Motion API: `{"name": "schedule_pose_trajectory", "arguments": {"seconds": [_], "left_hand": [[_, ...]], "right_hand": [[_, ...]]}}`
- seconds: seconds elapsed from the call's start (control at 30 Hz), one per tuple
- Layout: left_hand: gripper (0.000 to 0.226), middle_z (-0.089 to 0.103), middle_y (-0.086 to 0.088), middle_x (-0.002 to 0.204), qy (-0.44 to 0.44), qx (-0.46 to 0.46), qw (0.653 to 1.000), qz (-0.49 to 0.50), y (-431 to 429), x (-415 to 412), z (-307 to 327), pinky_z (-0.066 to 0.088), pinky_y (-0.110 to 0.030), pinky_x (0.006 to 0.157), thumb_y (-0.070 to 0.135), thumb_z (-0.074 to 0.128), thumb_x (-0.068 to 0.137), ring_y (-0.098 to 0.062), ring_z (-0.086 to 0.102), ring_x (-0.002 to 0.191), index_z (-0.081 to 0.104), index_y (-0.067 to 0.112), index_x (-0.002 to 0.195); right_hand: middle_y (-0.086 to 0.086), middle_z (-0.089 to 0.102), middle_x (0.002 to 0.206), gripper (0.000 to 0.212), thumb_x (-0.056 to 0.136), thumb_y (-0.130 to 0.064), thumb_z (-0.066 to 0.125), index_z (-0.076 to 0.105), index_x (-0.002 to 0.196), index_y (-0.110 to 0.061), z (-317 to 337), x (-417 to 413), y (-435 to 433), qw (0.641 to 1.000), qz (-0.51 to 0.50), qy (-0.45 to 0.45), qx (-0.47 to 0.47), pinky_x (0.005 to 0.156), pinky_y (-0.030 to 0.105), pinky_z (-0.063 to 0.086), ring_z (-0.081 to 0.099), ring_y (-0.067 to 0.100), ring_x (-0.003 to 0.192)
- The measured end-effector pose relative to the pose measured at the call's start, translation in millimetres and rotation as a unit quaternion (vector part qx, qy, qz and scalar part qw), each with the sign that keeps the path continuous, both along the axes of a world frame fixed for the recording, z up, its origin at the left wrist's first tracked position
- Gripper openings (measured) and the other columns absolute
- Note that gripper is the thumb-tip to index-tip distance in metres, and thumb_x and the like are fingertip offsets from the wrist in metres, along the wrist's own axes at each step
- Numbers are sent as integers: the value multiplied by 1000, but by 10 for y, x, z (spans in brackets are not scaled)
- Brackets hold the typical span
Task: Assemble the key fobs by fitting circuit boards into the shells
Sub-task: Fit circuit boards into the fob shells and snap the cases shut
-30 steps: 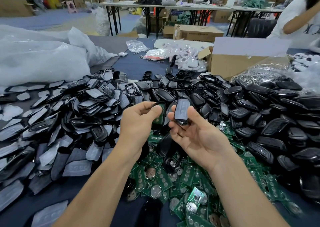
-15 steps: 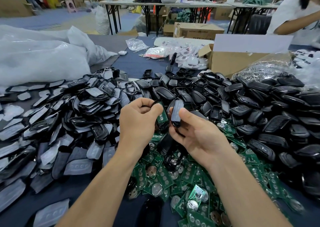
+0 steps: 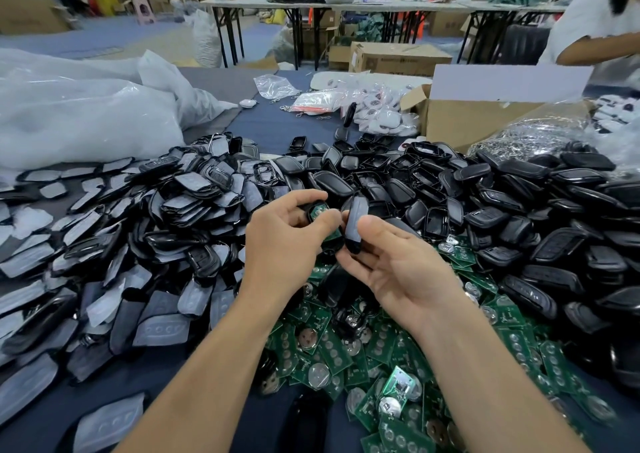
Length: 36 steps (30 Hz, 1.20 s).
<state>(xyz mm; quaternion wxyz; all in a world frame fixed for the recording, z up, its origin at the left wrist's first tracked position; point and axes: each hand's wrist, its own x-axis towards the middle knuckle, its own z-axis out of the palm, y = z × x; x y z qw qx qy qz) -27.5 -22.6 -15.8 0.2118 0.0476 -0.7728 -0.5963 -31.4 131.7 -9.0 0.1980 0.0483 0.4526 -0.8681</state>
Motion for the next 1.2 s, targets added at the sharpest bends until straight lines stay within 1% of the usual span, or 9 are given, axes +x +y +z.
{"name": "schedule_pose_trajectory", "arguments": {"seconds": [0.07,0.13,0.23,0.33,0.5,0.7,0.83,1.03,1.2], "left_hand": [[23,62,6,54,-15,23,999,-29,-15,-11,-6,43,-16,51,33,85,80,-4,51,47,78,40,101],[30,70,-2,63,-32,49,997,-54,-20,-21,-4,49,-23,53,36,85,75,-10,57,50,78,40,104],[36,76,-5,72,-44,101,990,-87,-26,-44,-4,47,-17,52,21,86,78,-11,60,52,78,34,111],[43,80,-5,82,-54,114,986,-107,-43,-40,5,52,-19,57,12,87,77,-13,64,64,77,31,115],[46,81,-5,82,-56,135,983,-109,-31,-14,42,59,-25,60,-3,83,81,-18,71,67,73,24,117],[45,81,-4,83,-54,141,983,-106,-6,2,60,62,-27,63,-6,81,83,-16,77,72,72,25,114],[44,81,-5,83,-64,127,985,-95,16,-1,37,62,-30,68,-6,82,79,-19,74,71,76,27,108],[45,78,-6,78,-64,124,985,-105,8,4,34,56,-25,63,-7,77,70,-16,66,64,78,27,100],[46,78,-13,80,-66,116,986,-104,9,18,53,56,-43,70,-2,80,62,-24,64,66,78,29,97]], "right_hand": [[17,77,116,49,70,-20,78,74,115,-1,-2,0,2,1000,-3,-1,2,72,34,63,77,22,96],[16,78,110,43,71,-17,77,74,111,-1,-3,-7,8,1000,-12,-6,-3,70,35,64,78,22,94],[15,79,104,32,71,-16,76,77,100,-4,-1,-21,16,1000,-23,-2,-3,70,34,64,78,22,90],[15,79,102,22,70,-15,77,81,89,-7,4,-33,26,999,-34,1,-1,68,33,63,78,21,88],[14,79,99,24,70,-16,76,80,91,-7,3,-29,30,999,-40,3,3,67,31,63,78,20,86],[14,79,103,28,71,-18,76,79,96,-7,5,-27,39,999,-38,15,10,70,31,63,78,20,88],[14,79,103,34,70,-19,75,77,101,-6,10,-31,51,999,-45,15,15,71,30,63,77,19,89],[11,80,100,34,70,-21,75,77,101,-7,-2,-33,43,999,-37,24,33,71,29,63,77,17,86],[11,80,101,32,71,-22,75,78,100,-8,-19,-46,59,998,-38,23,36,74,29,62,76,17,87]]}}
